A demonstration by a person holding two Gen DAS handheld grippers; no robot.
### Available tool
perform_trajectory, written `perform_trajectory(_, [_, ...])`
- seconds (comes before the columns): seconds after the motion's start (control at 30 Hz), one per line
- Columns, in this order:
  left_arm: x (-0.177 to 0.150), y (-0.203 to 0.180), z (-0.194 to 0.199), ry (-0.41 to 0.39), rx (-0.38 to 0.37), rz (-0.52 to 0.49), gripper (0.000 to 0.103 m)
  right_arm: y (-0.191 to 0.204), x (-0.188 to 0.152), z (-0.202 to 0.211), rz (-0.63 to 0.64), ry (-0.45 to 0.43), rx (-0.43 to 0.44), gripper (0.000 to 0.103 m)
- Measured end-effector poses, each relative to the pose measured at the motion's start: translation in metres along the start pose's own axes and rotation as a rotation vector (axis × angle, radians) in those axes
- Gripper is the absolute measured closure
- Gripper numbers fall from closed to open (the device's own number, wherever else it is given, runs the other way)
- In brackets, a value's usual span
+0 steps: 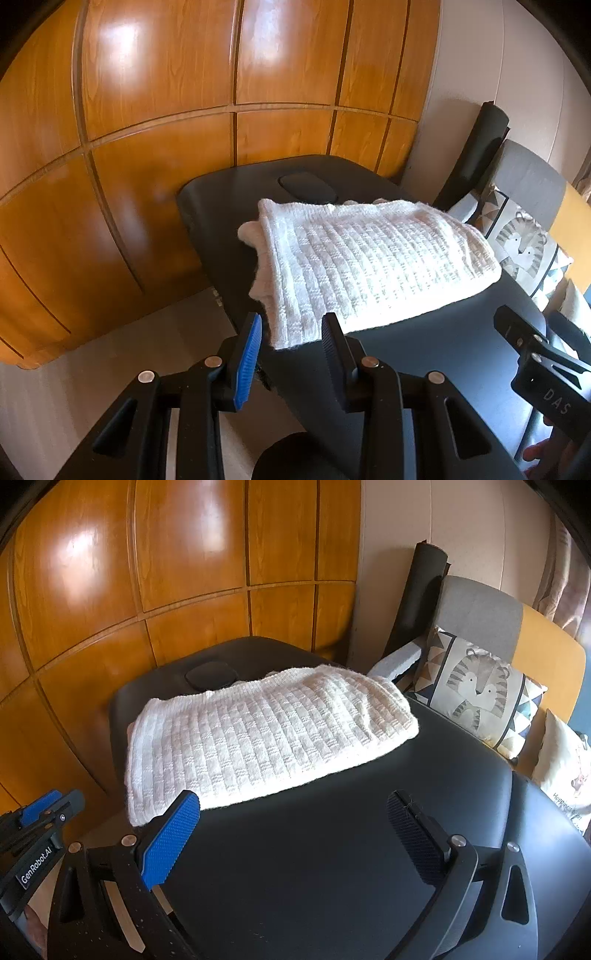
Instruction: Fold clothes
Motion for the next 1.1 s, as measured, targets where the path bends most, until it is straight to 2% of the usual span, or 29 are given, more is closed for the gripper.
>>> perform_trajectory(0.17, [0.0,-0.004,0.002,0.002,0.0,-0.01,0.069,0.002,-0.001,-0.001,0.0,-0.001,0.005,0.0])
perform_trajectory(0.33, [0.004,-0.004,0.01,-0.049,0.048,-0.045,0.069,0.0,0.0,0.001,-0.004,-0.008,0.005,0.0])
perform_trajectory(0.6, [0.003,-0.008,0.01,-0.048,0.075,-0.09,0.069,0.002,-0.001,0.001,-0.003,-0.01,0.009,0.0])
perform_trajectory(0.9, [0.0,-0.009,0.008,-0.04,0.046,-0.073,0.069,0.003,-0.003,0.0,-0.002,-0.005,0.01,0.0])
perform_trajectory(1.1, [0.001,-0.004,0.007,-0.069,0.061,-0.039,0.069,0.002,-0.005,0.0,-0.004,0.003,0.007,0.0])
Point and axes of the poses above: each gripper's, at about its wrist camera, not at the fingertips, and z roughly against the way its jaws point, y to its left, x to its top, the point moved 6 cm from there along -z, roughly the way its jaws point, and after that the axes turned 14 degrees about -y, right-handed, at the moved point
